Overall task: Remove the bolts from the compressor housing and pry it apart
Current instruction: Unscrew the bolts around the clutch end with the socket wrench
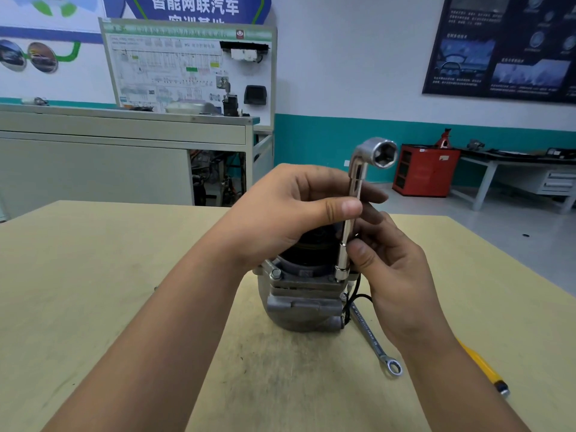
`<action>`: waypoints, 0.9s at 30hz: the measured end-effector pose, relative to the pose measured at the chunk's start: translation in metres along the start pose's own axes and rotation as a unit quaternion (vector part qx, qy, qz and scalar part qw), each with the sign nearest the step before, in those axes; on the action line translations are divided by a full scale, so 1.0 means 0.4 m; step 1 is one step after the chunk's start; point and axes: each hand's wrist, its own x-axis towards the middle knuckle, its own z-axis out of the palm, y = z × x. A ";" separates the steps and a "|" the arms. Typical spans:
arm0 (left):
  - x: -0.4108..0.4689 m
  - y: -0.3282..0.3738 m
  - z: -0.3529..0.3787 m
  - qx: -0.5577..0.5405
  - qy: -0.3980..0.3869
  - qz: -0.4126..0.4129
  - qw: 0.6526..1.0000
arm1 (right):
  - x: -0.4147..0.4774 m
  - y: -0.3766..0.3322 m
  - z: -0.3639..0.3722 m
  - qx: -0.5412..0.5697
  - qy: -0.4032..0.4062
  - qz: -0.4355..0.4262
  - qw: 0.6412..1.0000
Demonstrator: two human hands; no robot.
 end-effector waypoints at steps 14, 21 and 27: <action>0.001 0.000 -0.003 0.023 0.030 0.013 0.999 | -0.002 0.003 0.000 0.019 0.003 0.003 1.000; 0.003 -0.004 -0.001 0.027 0.040 0.019 0.999 | 0.001 0.002 -0.001 -0.010 0.011 -0.003 1.000; 0.000 -0.001 -0.005 -0.013 0.005 0.012 1.000 | -0.003 0.006 -0.004 -0.022 0.015 0.003 1.000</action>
